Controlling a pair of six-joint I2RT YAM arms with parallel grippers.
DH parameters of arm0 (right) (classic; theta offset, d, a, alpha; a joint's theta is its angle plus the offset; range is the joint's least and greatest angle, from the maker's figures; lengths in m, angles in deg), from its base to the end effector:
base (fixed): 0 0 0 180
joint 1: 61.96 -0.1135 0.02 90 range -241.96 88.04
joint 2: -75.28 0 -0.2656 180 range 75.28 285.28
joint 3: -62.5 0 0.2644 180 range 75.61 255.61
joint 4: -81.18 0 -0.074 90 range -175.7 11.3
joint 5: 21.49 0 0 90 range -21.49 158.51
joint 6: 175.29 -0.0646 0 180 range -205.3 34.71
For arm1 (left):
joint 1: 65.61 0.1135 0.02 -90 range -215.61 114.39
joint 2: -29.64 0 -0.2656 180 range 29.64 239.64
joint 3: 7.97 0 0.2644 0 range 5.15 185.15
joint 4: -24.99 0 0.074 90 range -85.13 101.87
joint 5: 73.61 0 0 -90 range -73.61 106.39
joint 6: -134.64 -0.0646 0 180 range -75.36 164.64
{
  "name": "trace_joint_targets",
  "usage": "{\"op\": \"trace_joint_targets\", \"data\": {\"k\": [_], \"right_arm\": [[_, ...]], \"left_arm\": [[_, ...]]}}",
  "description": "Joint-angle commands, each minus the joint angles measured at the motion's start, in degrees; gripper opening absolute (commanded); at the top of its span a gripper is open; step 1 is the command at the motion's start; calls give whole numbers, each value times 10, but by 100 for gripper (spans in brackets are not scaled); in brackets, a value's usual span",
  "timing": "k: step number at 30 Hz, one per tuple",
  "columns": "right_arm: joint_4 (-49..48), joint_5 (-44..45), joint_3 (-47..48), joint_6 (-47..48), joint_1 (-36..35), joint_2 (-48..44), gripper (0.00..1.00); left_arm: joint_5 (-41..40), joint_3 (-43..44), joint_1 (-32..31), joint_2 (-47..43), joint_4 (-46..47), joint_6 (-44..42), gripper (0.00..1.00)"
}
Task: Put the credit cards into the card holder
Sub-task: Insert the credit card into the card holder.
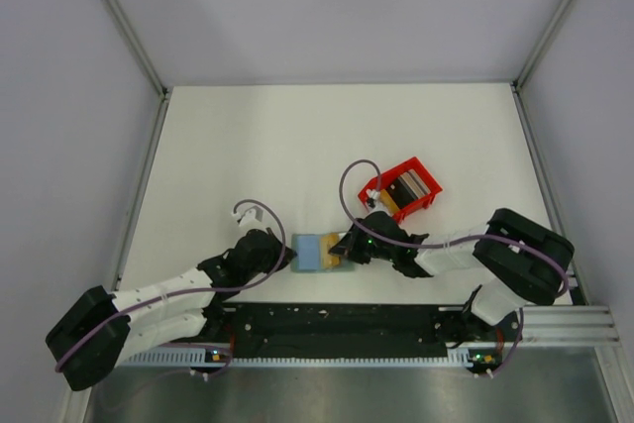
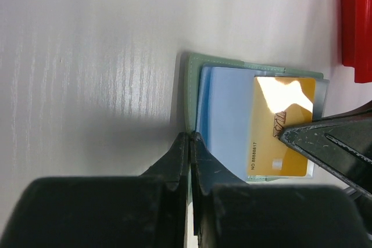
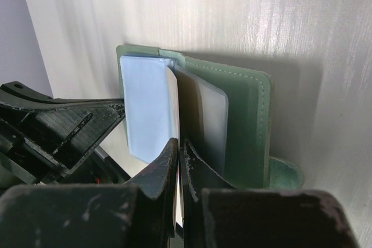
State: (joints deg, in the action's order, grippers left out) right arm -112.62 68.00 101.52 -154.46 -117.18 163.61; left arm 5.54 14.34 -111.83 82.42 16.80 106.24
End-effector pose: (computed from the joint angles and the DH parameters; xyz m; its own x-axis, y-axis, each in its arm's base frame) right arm 0.1692 0.2446 0.0980 -0.8893 0.3579 -0.2846 0.0161 0.6466 0.7626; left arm 0.1434 -0.1321 0.1051 -0.7399 -0.4766 -0.4748 -0.0913 0.7704 -0.6310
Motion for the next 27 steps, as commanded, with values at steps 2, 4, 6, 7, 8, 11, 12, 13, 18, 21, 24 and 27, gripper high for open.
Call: {"op": "trace_joint_targets", "data": {"k": [2,4,6,7,8,11,12,13,18,21,24,27], "right_arm": [[-27,8,-2,-5,1,30,0],[-29,-12,1,-4,1,32,0],[-31,-12,-1,-6,0,31,0],[-25,-10,-1,-7,2,27,0],[-17,-11,4,-7,2,26,0],[7,-6,11,-6,3,23,0],[12,-8,12,-11,2,25,0],[18,-6,13,-17,3,24,0],[6,-13,8,-36,0,32,0],[6,-19,11,-36,-4,39,0],[0,-21,12,-40,-9,45,0],[-18,-29,12,-45,-11,52,0]], "left_arm": [[15,-8,-2,5,14,4,0],[15,-8,-3,5,14,3,0],[14,-8,-2,5,12,2,0],[13,-8,-2,5,10,2,0],[13,-7,-2,4,8,1,0],[9,-3,-2,2,2,-3,0],[9,-3,-3,2,2,-3,0],[10,-2,-2,1,1,-3,0],[7,-2,-3,-1,-2,-3,0],[8,-1,-2,-1,-1,-3,0],[7,-1,-2,-1,-1,-3,0],[7,0,-3,-1,-1,-3,0]]}}
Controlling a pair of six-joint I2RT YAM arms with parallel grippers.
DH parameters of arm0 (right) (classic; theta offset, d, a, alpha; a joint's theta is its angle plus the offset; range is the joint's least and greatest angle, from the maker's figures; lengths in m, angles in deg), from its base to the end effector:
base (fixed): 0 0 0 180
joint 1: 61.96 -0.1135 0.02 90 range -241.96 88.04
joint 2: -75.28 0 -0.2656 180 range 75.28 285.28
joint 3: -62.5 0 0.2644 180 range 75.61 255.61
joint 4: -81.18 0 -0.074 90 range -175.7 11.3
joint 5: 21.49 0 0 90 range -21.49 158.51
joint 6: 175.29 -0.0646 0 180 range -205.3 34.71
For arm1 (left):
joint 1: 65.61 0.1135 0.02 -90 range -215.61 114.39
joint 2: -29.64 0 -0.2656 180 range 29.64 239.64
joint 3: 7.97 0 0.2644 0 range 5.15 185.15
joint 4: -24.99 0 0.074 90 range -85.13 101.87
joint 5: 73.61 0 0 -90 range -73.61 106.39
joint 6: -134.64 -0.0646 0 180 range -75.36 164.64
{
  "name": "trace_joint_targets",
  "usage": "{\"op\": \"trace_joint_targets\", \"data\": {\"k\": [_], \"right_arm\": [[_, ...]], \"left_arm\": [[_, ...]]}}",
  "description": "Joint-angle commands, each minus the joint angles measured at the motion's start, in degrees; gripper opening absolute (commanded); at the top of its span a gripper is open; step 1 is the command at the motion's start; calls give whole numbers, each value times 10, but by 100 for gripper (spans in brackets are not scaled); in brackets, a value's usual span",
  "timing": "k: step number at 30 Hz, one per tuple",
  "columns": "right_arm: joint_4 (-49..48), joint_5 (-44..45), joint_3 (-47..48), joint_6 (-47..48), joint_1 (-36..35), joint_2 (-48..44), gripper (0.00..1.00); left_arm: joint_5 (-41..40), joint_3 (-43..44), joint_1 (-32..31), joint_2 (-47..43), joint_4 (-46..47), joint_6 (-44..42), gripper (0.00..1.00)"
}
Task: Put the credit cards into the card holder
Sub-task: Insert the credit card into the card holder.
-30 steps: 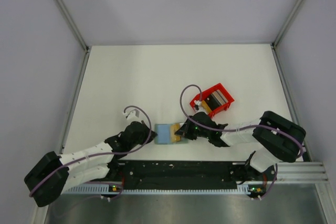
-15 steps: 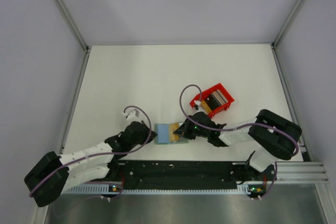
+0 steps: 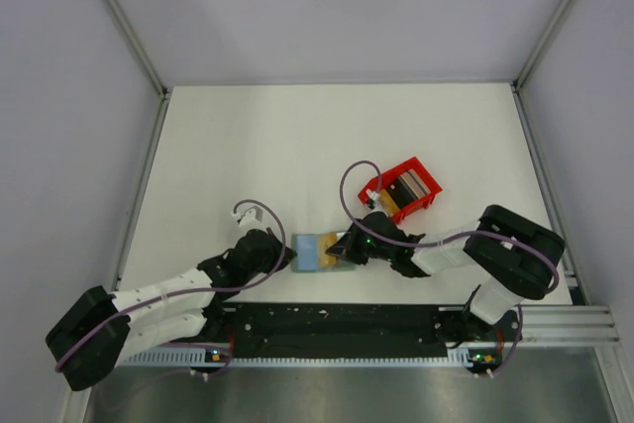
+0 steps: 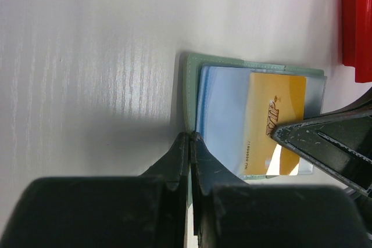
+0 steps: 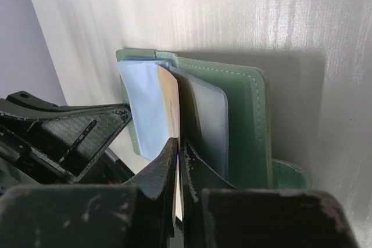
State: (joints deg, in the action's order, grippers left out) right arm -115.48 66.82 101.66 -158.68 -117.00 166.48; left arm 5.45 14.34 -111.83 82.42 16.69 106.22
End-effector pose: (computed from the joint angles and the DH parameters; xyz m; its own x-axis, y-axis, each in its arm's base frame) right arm 0.1710 0.2479 0.0903 -0.8931 0.3943 -0.2167 0.0798 0.6128 0.7862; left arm 0.1433 -0.1319 0.1049 -0.7396 -0.4762 -0.4756 -0.0924 0.7718 -0.6291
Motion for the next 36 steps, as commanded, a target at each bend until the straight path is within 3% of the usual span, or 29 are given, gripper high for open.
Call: {"op": "trace_joint_targets", "data": {"k": [1,14,22,28,32,36], "right_arm": [[8,-17,11,-2,-13,22,0],[57,12,14,-6,-36,-6,0],[3,-7,15,-8,-37,32,0],[28,7,29,7,-45,29,0],[84,56,22,38,-45,-24,12],[199,111,52,82,-45,-69,30]], "left_arm": [[8,0,-3,-1,-1,-3,0],[-2,7,-2,-6,-22,-5,0],[-1,5,-3,-7,-19,-4,0],[-1,3,-3,-12,-20,-3,0],[-6,4,-2,-16,-26,-3,0],[-8,6,-3,-17,-31,-7,0]]}}
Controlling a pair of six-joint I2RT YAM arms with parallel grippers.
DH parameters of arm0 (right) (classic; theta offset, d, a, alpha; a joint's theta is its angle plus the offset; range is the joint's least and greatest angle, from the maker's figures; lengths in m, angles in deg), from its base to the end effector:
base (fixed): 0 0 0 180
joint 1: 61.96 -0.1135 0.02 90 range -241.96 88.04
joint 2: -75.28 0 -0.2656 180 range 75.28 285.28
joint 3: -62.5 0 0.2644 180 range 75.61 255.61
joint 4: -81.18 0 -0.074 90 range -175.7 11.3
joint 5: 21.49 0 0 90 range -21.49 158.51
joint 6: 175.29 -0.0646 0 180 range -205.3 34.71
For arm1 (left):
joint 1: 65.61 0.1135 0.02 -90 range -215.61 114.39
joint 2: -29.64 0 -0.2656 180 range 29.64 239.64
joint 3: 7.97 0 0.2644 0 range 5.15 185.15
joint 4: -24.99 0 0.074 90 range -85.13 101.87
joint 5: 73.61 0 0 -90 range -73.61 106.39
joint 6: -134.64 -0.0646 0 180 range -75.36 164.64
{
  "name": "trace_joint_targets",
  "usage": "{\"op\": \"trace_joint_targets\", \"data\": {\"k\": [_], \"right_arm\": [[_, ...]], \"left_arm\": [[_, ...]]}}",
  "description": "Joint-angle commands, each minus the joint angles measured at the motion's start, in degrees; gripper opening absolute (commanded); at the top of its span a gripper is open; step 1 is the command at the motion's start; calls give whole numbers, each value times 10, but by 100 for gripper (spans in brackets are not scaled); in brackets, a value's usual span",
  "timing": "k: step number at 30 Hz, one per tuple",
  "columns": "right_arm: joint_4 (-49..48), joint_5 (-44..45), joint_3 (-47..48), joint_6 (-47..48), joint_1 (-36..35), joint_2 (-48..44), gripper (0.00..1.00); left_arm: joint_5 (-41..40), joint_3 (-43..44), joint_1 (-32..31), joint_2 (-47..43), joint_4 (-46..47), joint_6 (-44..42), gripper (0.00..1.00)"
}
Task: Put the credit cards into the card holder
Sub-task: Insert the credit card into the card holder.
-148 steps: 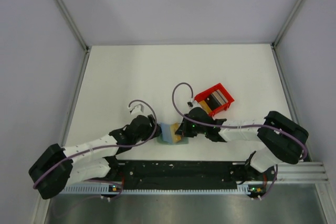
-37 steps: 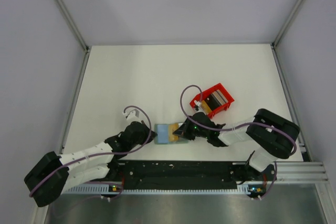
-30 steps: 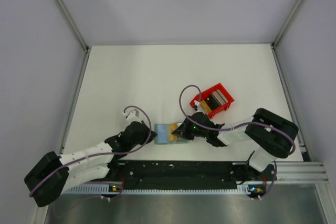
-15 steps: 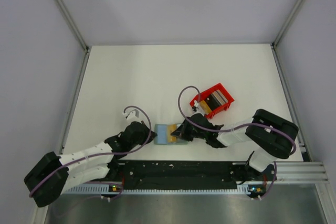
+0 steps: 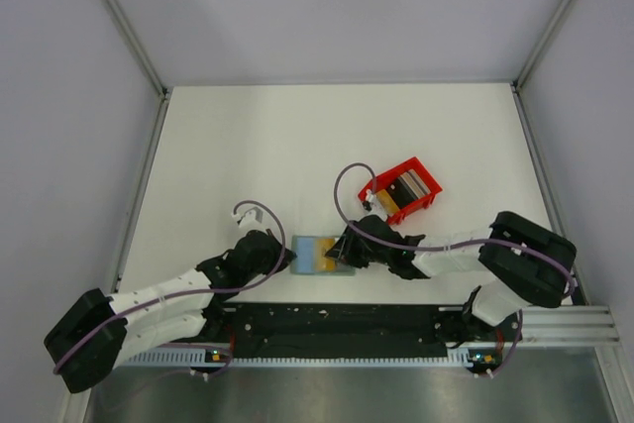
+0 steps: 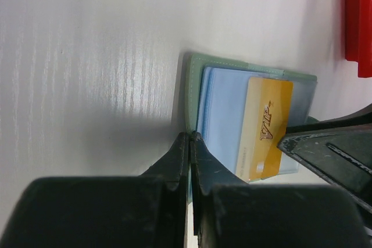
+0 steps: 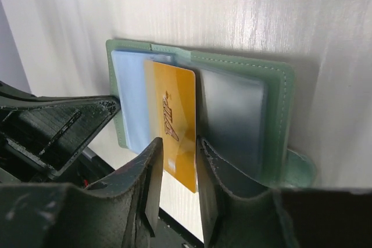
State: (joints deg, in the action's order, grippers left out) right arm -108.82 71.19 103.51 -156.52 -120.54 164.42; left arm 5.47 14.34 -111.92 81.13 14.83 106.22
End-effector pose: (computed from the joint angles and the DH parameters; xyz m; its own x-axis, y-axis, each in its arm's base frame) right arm 0.1597 0.2557 0.0966 -0.8925 0.3532 -0.2804 0.0366 0.6765 0.7355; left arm 0.1413 -0.1302 0.1053 -0.7438 -0.4715 -0.4737 -0.0954 0.7764 -0.6230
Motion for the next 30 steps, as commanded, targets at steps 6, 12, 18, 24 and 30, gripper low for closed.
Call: {"op": "trace_joint_targets", "data": {"k": [6,12,18,24,30], "right_arm": [[139,52,51,88,-8,-48,34],[135,22,75,86,-9,-1,34],[100,-2,84,97,-12,14,33],[129,-20,131,123,-15,28,30],[118,-25,145,117,-27,38,26]], "left_arm": [[-8,7,-2,-3,-11,-8,0],[-5,7,-1,-5,-12,-8,0],[-8,7,-1,-7,-14,-8,0],[-7,7,-2,-7,-14,-9,0],[-8,7,-1,-9,-15,-8,0]]}}
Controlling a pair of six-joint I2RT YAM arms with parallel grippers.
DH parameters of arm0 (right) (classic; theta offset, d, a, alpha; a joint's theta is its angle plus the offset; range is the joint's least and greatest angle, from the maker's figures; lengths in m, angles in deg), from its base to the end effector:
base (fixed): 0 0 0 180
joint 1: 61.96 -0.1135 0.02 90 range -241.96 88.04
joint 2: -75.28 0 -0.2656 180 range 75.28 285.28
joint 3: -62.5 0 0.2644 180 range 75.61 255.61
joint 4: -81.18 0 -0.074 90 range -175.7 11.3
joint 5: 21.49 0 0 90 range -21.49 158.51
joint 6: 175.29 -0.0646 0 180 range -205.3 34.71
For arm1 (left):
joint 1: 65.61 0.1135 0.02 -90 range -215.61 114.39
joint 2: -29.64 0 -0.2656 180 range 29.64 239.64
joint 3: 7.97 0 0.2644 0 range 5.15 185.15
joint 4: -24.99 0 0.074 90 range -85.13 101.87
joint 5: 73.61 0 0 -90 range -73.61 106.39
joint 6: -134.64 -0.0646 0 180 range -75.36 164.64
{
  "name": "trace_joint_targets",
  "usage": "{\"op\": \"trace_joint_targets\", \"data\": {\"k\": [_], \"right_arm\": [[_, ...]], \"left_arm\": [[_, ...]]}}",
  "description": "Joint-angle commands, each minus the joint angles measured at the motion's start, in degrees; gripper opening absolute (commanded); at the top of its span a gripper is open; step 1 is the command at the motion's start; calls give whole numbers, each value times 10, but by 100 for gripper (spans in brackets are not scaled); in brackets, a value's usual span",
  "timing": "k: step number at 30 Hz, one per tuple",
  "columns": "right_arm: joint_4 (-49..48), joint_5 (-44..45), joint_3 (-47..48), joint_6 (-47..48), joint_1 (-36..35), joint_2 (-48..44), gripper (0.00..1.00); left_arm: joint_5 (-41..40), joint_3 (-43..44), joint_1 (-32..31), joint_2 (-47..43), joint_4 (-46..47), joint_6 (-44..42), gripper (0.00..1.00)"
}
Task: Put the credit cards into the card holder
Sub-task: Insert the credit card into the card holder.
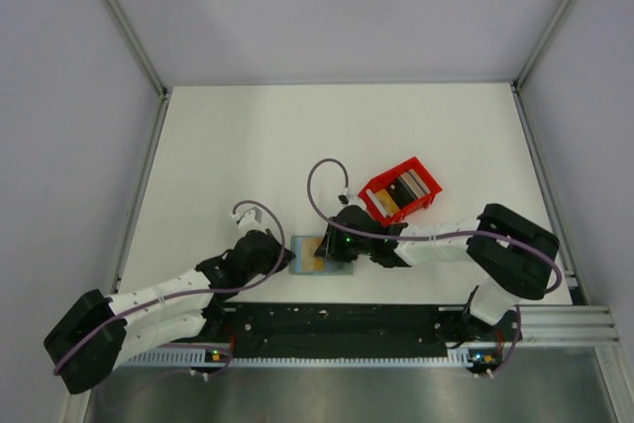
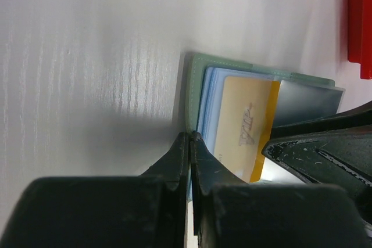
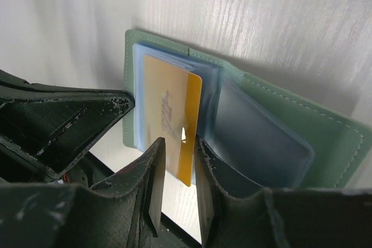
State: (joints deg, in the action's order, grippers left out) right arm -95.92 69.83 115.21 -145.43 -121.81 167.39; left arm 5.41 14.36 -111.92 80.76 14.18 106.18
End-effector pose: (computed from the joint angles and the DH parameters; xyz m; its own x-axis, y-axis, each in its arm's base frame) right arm 0.1703 0.2903 0.1178 -0.9106 0.1585 -0.3817 -0.1330 0.7620 0.6337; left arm 0.1408 -0.1295 0.1053 -0.7448 -0.4698 -0.4739 -0.0971 0.7789 -0.6195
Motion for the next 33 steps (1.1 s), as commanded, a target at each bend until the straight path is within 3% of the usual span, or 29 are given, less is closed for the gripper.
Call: {"op": "trace_joint_targets", "data": {"k": [1,15,23,33], "right_arm": [[-12,-27,29,6,-14,12,25],[-30,-72,57,19,-15,46,25],[89,34,56,79,-11,-30,33],[217,78,74,126,11,-42,34]], "left_arm": [[-8,6,-2,-7,-8,-6,0],[-6,8,-2,-11,-10,-6,0],[-21,33,-2,-37,-61,-11,0],[-23,82,-1,-32,-105,-20,0]]}}
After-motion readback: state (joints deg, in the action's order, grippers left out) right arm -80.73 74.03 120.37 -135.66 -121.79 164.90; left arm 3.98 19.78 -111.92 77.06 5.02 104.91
